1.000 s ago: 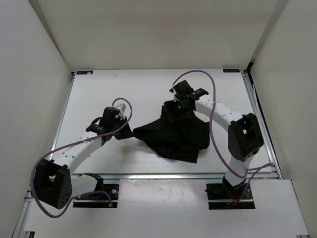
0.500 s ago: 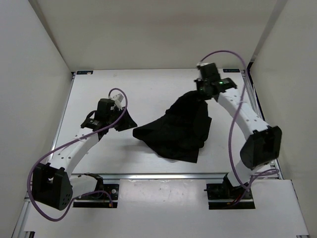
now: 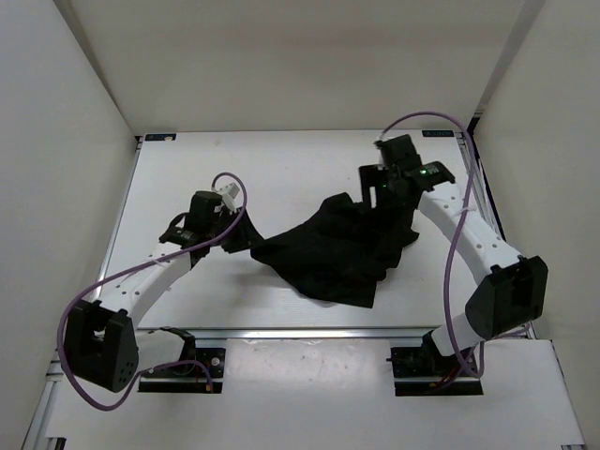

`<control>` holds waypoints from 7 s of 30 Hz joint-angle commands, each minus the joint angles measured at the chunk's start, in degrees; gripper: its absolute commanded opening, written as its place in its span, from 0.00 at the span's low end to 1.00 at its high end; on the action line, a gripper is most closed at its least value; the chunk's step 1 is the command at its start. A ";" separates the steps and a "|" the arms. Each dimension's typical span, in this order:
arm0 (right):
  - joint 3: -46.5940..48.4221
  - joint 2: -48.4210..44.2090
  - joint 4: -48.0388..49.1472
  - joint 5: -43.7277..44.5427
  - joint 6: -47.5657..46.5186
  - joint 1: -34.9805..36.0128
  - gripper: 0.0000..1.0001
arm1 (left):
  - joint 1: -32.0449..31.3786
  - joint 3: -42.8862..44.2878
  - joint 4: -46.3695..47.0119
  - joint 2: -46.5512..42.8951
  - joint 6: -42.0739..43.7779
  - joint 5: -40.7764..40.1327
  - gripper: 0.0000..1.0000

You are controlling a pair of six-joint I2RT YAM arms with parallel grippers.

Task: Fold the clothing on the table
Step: Flatten the skirt out

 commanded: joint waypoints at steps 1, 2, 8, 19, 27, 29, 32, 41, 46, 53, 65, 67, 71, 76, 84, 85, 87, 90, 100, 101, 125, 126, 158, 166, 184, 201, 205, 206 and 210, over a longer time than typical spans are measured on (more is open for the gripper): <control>0.58 -0.08 0.98 -10.96 4.01 5.84 0.85 | -0.55 -1.18 0.63 0.11 1.21 -0.82 0.43; 0.75 0.79 0.90 -11.14 4.80 7.34 0.85 | -0.99 -1.27 0.02 0.03 1.83 -2.13 0.43; 0.66 2.73 0.37 -13.17 5.33 9.90 0.85 | -1.69 -0.39 -4.29 -1.29 4.56 -8.11 0.44; 0.40 3.79 0.98 -17.47 5.25 8.67 0.85 | -2.05 2.68 -13.26 -6.91 6.41 -18.23 0.51; 2.15 4.84 0.20 -17.65 5.51 9.11 0.84 | -2.84 1.73 -11.16 -6.04 6.15 -16.47 0.53; 2.59 5.19 0.10 -17.47 5.42 9.11 0.84 | -3.01 0.15 -10.37 -6.39 5.62 -16.47 0.53; 2.77 5.02 -0.07 -17.39 5.51 8.94 0.85 | -3.01 -1.87 -9.05 -5.69 5.35 -17.78 0.53; 3.64 4.84 -0.34 -18.18 5.69 8.32 0.82 | -3.37 -11.90 11.32 -0.60 0.35 -1.82 0.37; 2.51 4.40 -0.08 -18.70 5.51 7.97 0.80 | -3.54 0.53 11.35 7.14 1.65 -3.55 0.00; -1.00 2.30 0.98 -17.56 6.12 7.36 0.79 | -3.54 38.31 2.22 24.53 4.12 -3.99 0.00; -9.26 -0.70 1.77 -20.28 7.79 3.84 0.68 | -2.84 31.05 4.48 8.85 -1.05 1.55 0.00; -12.68 -0.34 2.56 -21.25 7.97 3.14 0.67 | -2.05 21.70 5.02 2.97 -2.12 -0.63 0.00; -18.57 0.79 6.15 -22.57 7.62 1.30 0.66 | -0.47 6.06 2.83 -8.21 -2.65 -4.51 0.00; -18.69 5.27 9.59 -20.20 5.96 -3.45 0.64 | 3.30 -3.01 -2.97 -16.49 -2.65 -5.93 0.00; 4.08 15.72 3.09 -24.41 0.76 4.08 0.64 | 9.10 -9.08 -13.16 -27.29 -1.50 -9.44 0.00; 7.31 16.18 2.92 -26.33 0.33 5.15 0.64 | 9.46 -10.13 -13.43 -27.39 -1.50 -9.44 0.00; 9.79 19.41 3.70 -28.89 0.85 8.75 0.64 | 9.91 -11.46 -14.40 -27.66 -1.68 -8.39 0.00; 14.36 25.30 3.62 -33.29 2.17 12.61 0.63 | 9.38 -10.94 -13.27 -26.70 -1.86 -8.82 0.00; 16.49 32.00 4.32 -38.66 2.00 19.22 0.61 | 6.13 -2.68 -10.63 -18.35 -0.19 -11.01 0.00; 15.70 32.17 5.19 -38.05 1.91 19.39 0.61 | 5.86 -1.98 -10.80 -17.82 0.16 -10.93 0.00; 10.42 34.47 1.51 -17.76 -0.99 21.87 0.47 | 4.11 6.55 -14.66 -17.55 2.62 -14.18 0.00; 8.68 32.98 0.90 -14.08 -0.82 21.25 0.46 | 4.19 7.34 -15.36 -17.38 3.15 -14.19 0.00; -9.03 5.72 3.17 -6.72 -2.84 6.11 0.50 | 5.95 4.27 -15.72 -18.34 2.72 -14.62 0.00; -1.71 9.85 6.16 -20.99 1.56 13.42 0.49 | 5.34 4.27 -15.20 -17.11 2.72 -14.19 0.00; -12.09 10.56 9.60 -20.11 1.82 12.63 0.45 | 4.89 3.31 -15.37 -18.25 3.06 -14.62 0.00; -15.16 8.45 9.85 -18.95 1.03 12.46 0.51 | 5.25 3.04 -15.28 -18.87 2.98 -14.18 0.00; -17.26 9.32 14.50 -25.63 3.49 10.79 0.17 | 5.16 2.43 -15.02 -18.78 2.72 -13.92 0.00; -17.79 9.76 14.95 -26.26 4.36 10.00 0.00 | 5.33 2.51 -15.19 -18.43 2.71 -13.75 0.00; -14.38 6.35 15.49 -21.44 2.27 8.68 0.00 | 5.42 4.00 -13.44 -15.81 3.59 -13.48 0.00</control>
